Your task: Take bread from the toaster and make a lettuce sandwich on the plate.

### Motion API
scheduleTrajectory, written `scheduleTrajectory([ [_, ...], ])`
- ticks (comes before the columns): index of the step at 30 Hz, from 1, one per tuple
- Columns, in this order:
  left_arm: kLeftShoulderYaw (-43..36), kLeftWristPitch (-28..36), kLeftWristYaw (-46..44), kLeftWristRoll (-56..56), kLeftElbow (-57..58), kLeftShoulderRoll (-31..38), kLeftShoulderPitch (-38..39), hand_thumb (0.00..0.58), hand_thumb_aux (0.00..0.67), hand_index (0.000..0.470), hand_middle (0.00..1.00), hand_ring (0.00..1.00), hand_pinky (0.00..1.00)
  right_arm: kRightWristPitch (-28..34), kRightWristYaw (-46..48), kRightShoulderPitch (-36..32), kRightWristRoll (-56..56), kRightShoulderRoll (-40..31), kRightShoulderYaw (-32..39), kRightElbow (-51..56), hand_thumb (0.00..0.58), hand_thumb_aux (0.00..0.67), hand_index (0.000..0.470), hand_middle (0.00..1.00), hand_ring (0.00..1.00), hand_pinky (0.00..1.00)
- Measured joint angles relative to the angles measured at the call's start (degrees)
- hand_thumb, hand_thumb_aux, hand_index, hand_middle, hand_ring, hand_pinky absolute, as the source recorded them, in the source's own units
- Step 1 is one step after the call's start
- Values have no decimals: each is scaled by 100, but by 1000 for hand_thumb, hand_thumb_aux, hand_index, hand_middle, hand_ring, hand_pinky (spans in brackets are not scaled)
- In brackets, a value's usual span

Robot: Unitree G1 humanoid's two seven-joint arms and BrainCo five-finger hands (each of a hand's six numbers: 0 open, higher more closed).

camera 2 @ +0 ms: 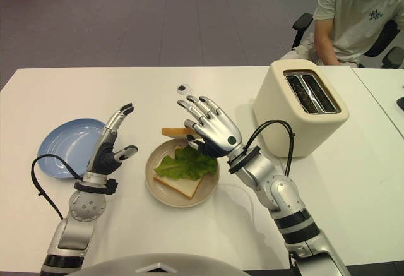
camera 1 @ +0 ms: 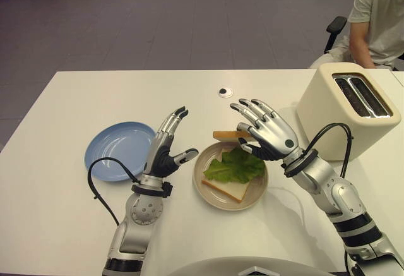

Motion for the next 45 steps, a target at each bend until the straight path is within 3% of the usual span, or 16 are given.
scheduleTrajectory([
  [20, 16, 9, -114, 75, -46, 14, 85, 0, 0, 0, 0, 0, 0, -140, 196, 534, -329, -112, 502, -485, 580, 670, 470, 0, 0, 0],
  [22, 19, 10, -115, 98, -54, 14, 91, 0, 0, 0, 0, 0, 0, -163, 237, 634, -335, -193, 507, -552, 579, 641, 450, 0, 0, 0],
  [24, 20, 11, -115, 103, -56, 14, 93, 0, 0, 0, 0, 0, 0, -183, 265, 756, -340, -243, 516, -654, 564, 560, 393, 0, 0, 0],
  [25, 20, 11, -115, 105, -56, 13, 93, 0, 0, 0, 0, 0, 0, -188, 274, 810, -342, -266, 518, -714, 538, 489, 343, 0, 0, 0],
  [26, 19, 11, -116, 107, -56, 13, 93, 0, 0, 0, 0, 0, 0, -200, 285, 891, -344, -287, 518, -783, 526, 465, 326, 0, 0, 0],
  [27, 19, 11, -116, 108, -56, 13, 94, 0, 0, 0, 0, 0, 0, -216, 316, 953, -350, -308, 521, -835, 468, 376, 264, 0, 0, 0],
  [28, 19, 11, -117, 109, -56, 13, 94, 0, 0, 0, 0, 0, 0, -218, 331, 970, -374, -323, 521, -850, 244, 160, 112, 0, 0, 0],
  [29, 19, 11, -118, 112, -56, 14, 94, 0, 0, 0, 0, 0, 0, -217, 350, 1015, -418, -363, 521, -861, 0, 0, 0, 0, 0, 0],
  [39, 19, 10, -129, 135, -53, 34, 91, 0, 0, 0, 0, 0, 0, -358, 500, 1133, -75, -387, 510, -904, 0, 0, 0, 0, 0, 0],
  [42, 15, 9, -145, 148, -36, 54, 81, 0, 0, 0, 0, 0, 0, -390, 1036, 1132, 1189, -330, 401, -865, 0, 0, 0, 0, 0, 0],
  [45, -33, -16, -239, 152, 4, 90, 53, 0, 0, 0, 0, 0, 0, -227, 2177, 1055, 2972, -449, 262, -799, 0, 0, 0, 0, 0, 0],
])
